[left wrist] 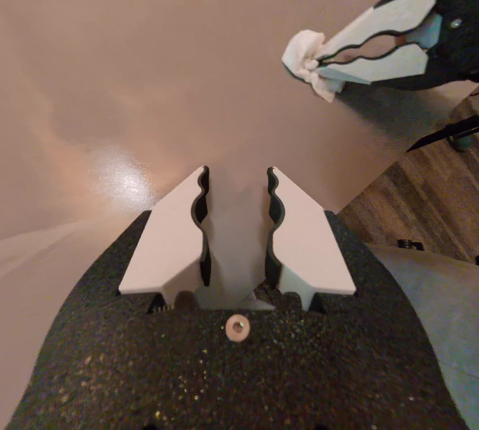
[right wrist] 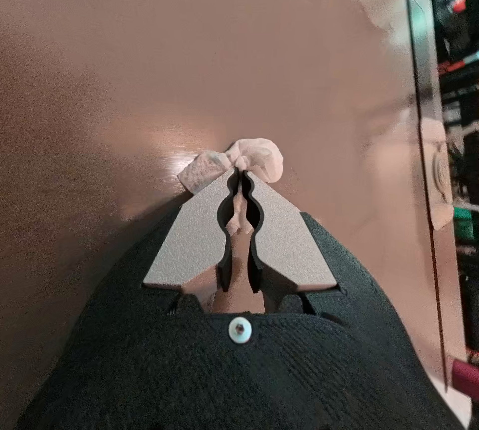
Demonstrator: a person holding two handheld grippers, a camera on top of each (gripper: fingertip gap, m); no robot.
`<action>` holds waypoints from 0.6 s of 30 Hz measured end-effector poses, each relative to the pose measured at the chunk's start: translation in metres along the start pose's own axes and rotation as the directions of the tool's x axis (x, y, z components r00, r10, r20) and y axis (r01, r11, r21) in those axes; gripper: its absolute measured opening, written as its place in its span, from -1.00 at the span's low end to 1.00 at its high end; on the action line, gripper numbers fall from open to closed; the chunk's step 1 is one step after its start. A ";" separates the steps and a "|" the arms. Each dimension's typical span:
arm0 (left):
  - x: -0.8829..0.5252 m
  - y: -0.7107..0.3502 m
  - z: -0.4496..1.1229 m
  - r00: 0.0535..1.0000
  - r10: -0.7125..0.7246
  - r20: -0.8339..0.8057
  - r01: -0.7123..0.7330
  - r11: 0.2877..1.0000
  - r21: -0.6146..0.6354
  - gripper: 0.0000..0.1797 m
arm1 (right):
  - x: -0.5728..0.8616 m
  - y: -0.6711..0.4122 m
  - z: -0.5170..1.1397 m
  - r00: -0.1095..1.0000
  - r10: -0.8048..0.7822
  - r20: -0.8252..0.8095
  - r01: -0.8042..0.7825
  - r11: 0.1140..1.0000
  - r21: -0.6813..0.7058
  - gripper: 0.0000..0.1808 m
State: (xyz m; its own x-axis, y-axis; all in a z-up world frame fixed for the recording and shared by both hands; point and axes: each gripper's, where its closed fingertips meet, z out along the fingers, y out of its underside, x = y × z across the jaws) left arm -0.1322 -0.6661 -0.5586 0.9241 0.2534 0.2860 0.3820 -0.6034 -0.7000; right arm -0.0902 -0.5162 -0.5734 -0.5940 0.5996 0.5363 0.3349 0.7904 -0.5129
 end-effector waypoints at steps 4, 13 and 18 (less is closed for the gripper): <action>0.007 0.002 0.005 0.999 0.031 -0.006 -0.032 0.999 -0.032 -0.52 | 0.050 0.071 -0.012 0.970 0.242 -0.033 -0.243 0.968 -0.055 -0.98; 0.028 0.001 0.016 1.000 0.021 -0.017 -0.022 0.999 -0.047 -0.53 | 0.051 0.104 -0.038 0.905 0.411 0.106 -0.409 0.911 -0.049 -0.98; 0.045 0.003 0.020 1.000 0.005 0.006 -0.005 0.999 -0.048 -0.55 | -0.001 0.064 -0.051 0.828 0.467 0.309 -0.499 0.866 0.030 -0.98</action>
State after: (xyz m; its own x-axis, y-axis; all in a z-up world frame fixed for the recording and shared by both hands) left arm -0.0892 -0.6413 -0.5612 0.9259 0.2551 0.2785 0.3776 -0.6399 -0.6693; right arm -0.0307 -0.4601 -0.5725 -0.5620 0.8271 -0.0027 0.5644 0.3812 -0.7322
